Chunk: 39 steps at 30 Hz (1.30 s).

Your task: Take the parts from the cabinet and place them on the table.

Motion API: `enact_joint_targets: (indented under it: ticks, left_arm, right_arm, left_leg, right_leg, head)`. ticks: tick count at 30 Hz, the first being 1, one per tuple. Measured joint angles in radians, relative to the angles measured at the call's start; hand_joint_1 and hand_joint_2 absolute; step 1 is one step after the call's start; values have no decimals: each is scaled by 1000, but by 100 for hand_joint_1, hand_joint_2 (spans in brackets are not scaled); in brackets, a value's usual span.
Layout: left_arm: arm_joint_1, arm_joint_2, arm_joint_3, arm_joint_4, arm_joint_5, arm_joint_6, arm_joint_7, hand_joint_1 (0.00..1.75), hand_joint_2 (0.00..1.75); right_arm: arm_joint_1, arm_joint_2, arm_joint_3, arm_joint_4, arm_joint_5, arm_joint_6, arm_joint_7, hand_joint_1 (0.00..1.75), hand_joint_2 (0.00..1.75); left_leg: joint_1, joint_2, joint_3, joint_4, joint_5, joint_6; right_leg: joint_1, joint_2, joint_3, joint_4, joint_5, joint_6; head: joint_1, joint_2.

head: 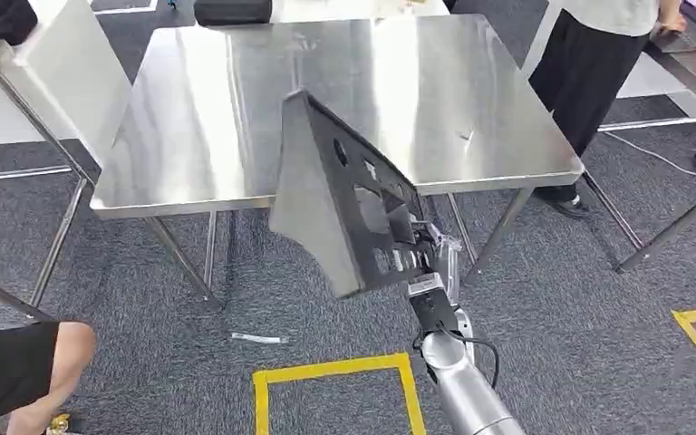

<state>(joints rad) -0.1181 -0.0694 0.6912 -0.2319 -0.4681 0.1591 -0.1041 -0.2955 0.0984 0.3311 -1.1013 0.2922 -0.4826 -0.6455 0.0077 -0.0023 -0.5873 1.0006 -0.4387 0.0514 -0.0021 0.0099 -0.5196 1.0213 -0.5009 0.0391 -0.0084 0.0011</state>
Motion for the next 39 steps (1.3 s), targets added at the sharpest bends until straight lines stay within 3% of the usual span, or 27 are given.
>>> enact_joint_targets:
  ticks: [2,4,6,8,9,10,11,12,14,15,17,19,20,21,22,24,25,26,28,29,31,33,35,36,37,38,39]
  left_arm:
    - [-3,1,0,0,0,1,-1,0,175]
    - [-4,1,0,0,0,0,-2,0,175]
    - [0,0,0,0,0,0,-2,0,175]
    - [1,-2,0,1,0,0,-2,0,175]
    - [0,-2,0,1,0,0,-3,0,175]
    - [0,-2,0,1,1,1,-5,0,175]
    - [-1,-2,0,1,1,2,-5,0,175]
    - [-3,-3,0,1,1,4,-8,0,175]
    - [-4,-3,0,1,2,6,-10,0,175]
    - [-6,-2,0,0,1,7,-11,0,175]
    - [-10,-5,-2,0,-1,7,-11,0,175]
    - [-9,-5,-5,0,-4,7,-10,0,175]
    - [-9,-5,-6,0,-6,7,-7,0,175]
    - [-9,-5,-8,0,-10,6,-6,0,175]
    - [-9,-5,-10,0,-11,4,-4,0,175]
    - [-9,-3,-13,-1,-20,-1,2,0,175]
    - [-10,0,-15,-1,-21,-3,3,0,175]
    - [-10,3,-17,-1,-22,-4,4,0,175]
    - [-14,3,-19,-2,-21,-4,6,0,175]
    - [-16,3,-19,-2,-20,-1,3,0,175]
    - [-17,2,-18,-4,-15,0,-2,0,175]
    - [-19,1,-19,-6,-7,3,-11,0,175]
    - [-16,-2,-18,-6,0,5,-16,0,175]
    - [-14,-5,-18,-6,1,5,-17,0,175]
    - [-12,-6,-18,-6,1,6,-18,0,175]
    - [-11,-9,-18,-6,2,6,-19,0,175]
    - [-11,-10,-18,-6,2,6,-20,0,175]
  right_arm:
    - [-6,0,0,-1,0,0,0,175,175]
    - [0,-2,1,-1,0,0,0,175,175]
    - [7,-3,0,-1,0,0,0,175,175]
    - [7,-5,0,-1,0,0,0,175,175]
    - [6,-6,0,-1,1,0,0,175,175]
    - [7,-7,0,-1,1,1,2,175,175]
    - [6,-7,1,0,2,1,3,175,175]
    - [6,-7,0,-2,4,2,4,175,175]
    - [3,-8,0,-3,8,2,6,175,175]
    - [4,-6,-1,-4,9,1,6,175,175]
    - [1,-7,-2,-4,12,-1,5,175,175]
    - [7,-8,-3,-5,16,-3,5,175,175]
    - [12,-8,-5,-7,18,-6,6,175,175]
    - [18,-9,-7,-8,20,-8,7,175,175]
    - [23,-10,-8,-10,22,-9,9,175,175]
    - [29,-13,-10,-16,23,-13,10,175,175]
    - [32,-13,-11,-18,23,-18,10,175,175]
    - [32,-14,-12,-18,23,-20,11,175,175]
    - [38,-15,-15,-27,23,-20,13,175,175]
    - [41,-16,-15,-31,25,-20,12,175,175]
    - [41,-18,-15,-37,25,-20,13,175,175]
    - [35,-18,-15,-37,26,-19,13,175,175]
    - [39,-19,-15,-37,26,-17,16,175,175]
    - [41,-20,-15,-37,26,-17,16,175,175]
    - [41,-21,-15,-37,26,-17,17,175,175]
    - [41,-21,-15,-37,26,-16,18,175,175]
    - [40,-23,-15,-37,26,-16,18,175,175]
  left_leg:
    - [0,-1,13,0,-8,9]
    - [0,-3,19,1,-22,11]
    - [0,-7,36,1,-37,8]
    - [0,-10,64,1,-57,4]
    - [1,-10,79,1,-71,-2]
    - [-4,-10,82,2,-83,-8]
    - [-5,-12,94,1,-91,-13]
    - [-6,-9,94,-4,-98,-22]
    - [-6,-7,105,6,-91,-29]
    - [-2,-4,85,37,-89,-33]
    - [-1,-2,13,161,-82,-41]
    - [2,-2,-89,289,-151,-51]
    - [3,-2,-123,315,-184,-54]
    - [3,-1,-143,306,-190,-55]
    - [3,-1,-142,267,-169,-52]
    - [2,-1,-102,116,-52,-39]
    - [-1,-1,-81,38,33,-27]
    - [-8,-7,-82,25,45,-24]
    - [-10,-6,-61,17,30,-16]
    - [-10,-6,-59,8,24,-7]
    - [-3,-6,-12,-2,20,5]
    - [-2,-6,2,-3,4,13]
    - [-2,-9,15,-2,-14,12]
    - [-2,-12,25,-2,-24,11]
    - [-1,-14,37,-2,-34,8]
    - [0,-17,53,-2,-46,6]
    - [2,-18,71,-2,-60,1]
  right_leg:
    - [-1,-1,-72,127,-9,3]
    - [-2,-1,-179,276,-70,-4]
    - [-4,-1,-217,283,-78,3]
    - [-7,-2,-175,138,-10,23]
    - [-9,-6,-141,34,57,35]
    - [-8,-13,-127,-9,117,37]
    - [-5,-16,-127,-9,83,6]
    - [4,-13,-115,-8,91,-4]
    - [-2,-9,-106,-11,86,-23]
    - [-14,-6,-90,-17,83,-28]
    - [-13,-7,-73,-18,69,-47]
    - [-10,-6,-55,-18,51,-52]
    - [-9,-4,-45,-18,41,-52]
    - [-9,-2,-31,-18,31,-51]
    - [-9,-1,-17,-18,20,-49]
    - [-7,1,16,-19,-3,-46]
    - [-8,1,13,-22,-14,-43]
    - [2,5,37,-18,-25,-36]
    - [0,9,49,-28,-30,-21]
    - [1,8,52,-12,-17,-6]
    - [2,4,39,36,-25,-5]
    - [0,3,-49,172,-38,-4]
    - [-3,2,-151,285,-106,-6]
    - [-5,2,-176,288,-120,-6]
    - [-8,2,-179,253,-111,5]
    - [-11,0,-165,189,-83,18]
    - [-13,-2,-143,101,-29,35]
  head:
    - [2,0]
    - [2,0]
    - [2,0]
    - [2,0]
    - [3,0]
    - [3,0]
    - [2,0]
    - [0,0]
    - [1,0]
    - [0,0]
    - [-2,0]
    - [0,0]
    - [-1,0]
    - [0,0]
    - [-1,0]
    - [0,0]
    - [0,0]
    - [2,0]
    - [0,0]
    - [0,0]
    - [2,0]
    - [2,0]
    - [2,0]
    - [2,0]
    - [2,0]
    - [2,0]
    - [2,0]
